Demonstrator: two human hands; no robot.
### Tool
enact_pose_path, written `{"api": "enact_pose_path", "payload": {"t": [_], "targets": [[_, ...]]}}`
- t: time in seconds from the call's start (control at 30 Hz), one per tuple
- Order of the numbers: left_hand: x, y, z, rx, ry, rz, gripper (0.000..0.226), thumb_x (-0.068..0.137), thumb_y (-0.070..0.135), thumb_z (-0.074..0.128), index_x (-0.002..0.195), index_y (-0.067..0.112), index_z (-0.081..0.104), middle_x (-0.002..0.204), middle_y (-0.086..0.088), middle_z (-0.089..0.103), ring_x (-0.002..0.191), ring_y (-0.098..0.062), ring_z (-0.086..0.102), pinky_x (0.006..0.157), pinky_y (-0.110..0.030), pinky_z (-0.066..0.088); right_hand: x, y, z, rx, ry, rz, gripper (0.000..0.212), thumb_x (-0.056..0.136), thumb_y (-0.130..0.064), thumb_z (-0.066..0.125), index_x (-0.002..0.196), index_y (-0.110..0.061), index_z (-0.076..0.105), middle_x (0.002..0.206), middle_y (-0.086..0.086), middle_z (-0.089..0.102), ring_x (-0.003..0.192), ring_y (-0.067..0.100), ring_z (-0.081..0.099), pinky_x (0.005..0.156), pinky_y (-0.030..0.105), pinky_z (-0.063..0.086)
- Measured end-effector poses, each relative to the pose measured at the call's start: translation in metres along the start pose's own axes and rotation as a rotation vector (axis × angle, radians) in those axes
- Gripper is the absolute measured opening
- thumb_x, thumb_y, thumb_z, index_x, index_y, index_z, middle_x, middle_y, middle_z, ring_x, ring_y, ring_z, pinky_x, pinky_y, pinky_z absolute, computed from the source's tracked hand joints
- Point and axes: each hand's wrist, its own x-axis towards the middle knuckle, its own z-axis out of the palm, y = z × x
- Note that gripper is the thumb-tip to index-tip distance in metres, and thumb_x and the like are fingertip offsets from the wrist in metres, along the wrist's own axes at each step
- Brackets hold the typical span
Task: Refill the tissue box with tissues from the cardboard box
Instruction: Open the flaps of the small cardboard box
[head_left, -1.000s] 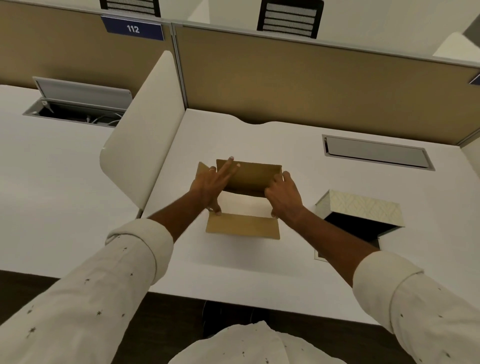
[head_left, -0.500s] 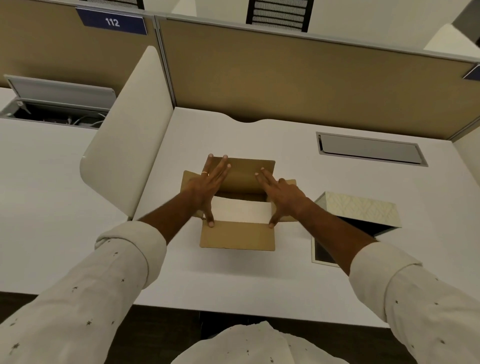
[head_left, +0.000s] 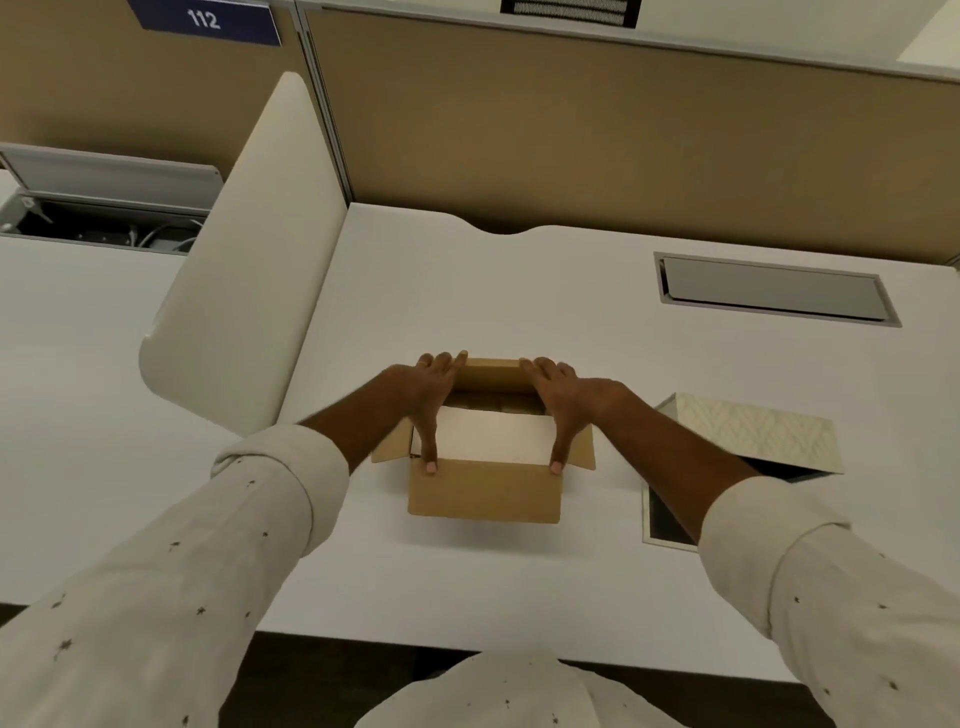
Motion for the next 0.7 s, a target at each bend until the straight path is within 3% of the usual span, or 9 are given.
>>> {"api": "enact_pose_path", "payload": {"t": [0.2, 0.37, 0.53, 0.63, 0.7], "targets": [[-0.004, -0.015, 0.026, -0.111, 0.107, 0.147, 0.162, 0.048, 0.056, 0.092, 0.155, 0.025, -0.027, 0.165, -0.005, -0.006, 0.152, -0.035, -0.003, 0.109, -0.058, 0.043, 0.009, 0.007, 0.003, 0.049, -0.025, -0.036, 0.171, 0.042, -0.049, 0.102, 0.157, -0.024, -0.022, 0.168, 0.007, -0.009, 0.155, 0.039, 0.001, 0.118, 0.064, 0.029], [-0.004, -0.021, 0.034, -0.152, 0.185, 0.189, 0.156, 0.048, 0.056, 0.088, 0.156, 0.026, -0.02, 0.162, 0.0, 0.001, 0.149, -0.03, 0.003, 0.101, -0.053, 0.051, 0.015, 0.019, 0.009, 0.126, -0.015, -0.094, 0.17, 0.04, -0.054, 0.1, 0.157, -0.029, -0.021, 0.167, 0.005, -0.009, 0.154, 0.038, 0.002, 0.119, 0.062, 0.028], [-0.006, -0.025, 0.025, -0.176, 0.16, 0.196, 0.159, 0.047, 0.061, 0.092, 0.158, 0.026, -0.016, 0.164, -0.003, 0.003, 0.151, -0.031, 0.006, 0.106, -0.056, 0.046, 0.018, 0.029, 0.012, 0.176, -0.016, -0.155, 0.166, 0.045, -0.057, 0.098, 0.157, -0.032, -0.022, 0.169, 0.003, -0.014, 0.156, 0.034, -0.008, 0.123, 0.061, 0.02], [-0.006, -0.031, 0.013, -0.152, 0.086, 0.19, 0.162, 0.044, 0.07, 0.09, 0.159, 0.028, -0.015, 0.169, -0.003, -0.009, 0.155, -0.031, -0.003, 0.117, -0.063, 0.03, 0.013, 0.029, 0.008, 0.21, 0.042, -0.147, 0.145, 0.06, -0.057, 0.092, 0.162, -0.024, -0.007, 0.171, 0.004, -0.008, 0.156, 0.033, -0.011, 0.124, 0.063, 0.011], [-0.009, -0.035, 0.002, -0.111, 0.144, 0.2, 0.147, 0.054, 0.075, 0.083, 0.161, 0.025, -0.004, 0.17, -0.004, -0.008, 0.155, -0.031, -0.001, 0.122, -0.063, 0.019, 0.01, 0.02, 0.007, 0.275, 0.295, -0.167, 0.107, 0.076, -0.047, 0.086, 0.159, -0.018, 0.023, 0.167, 0.008, 0.017, 0.155, 0.034, 0.012, 0.123, 0.053, 0.022]]}}
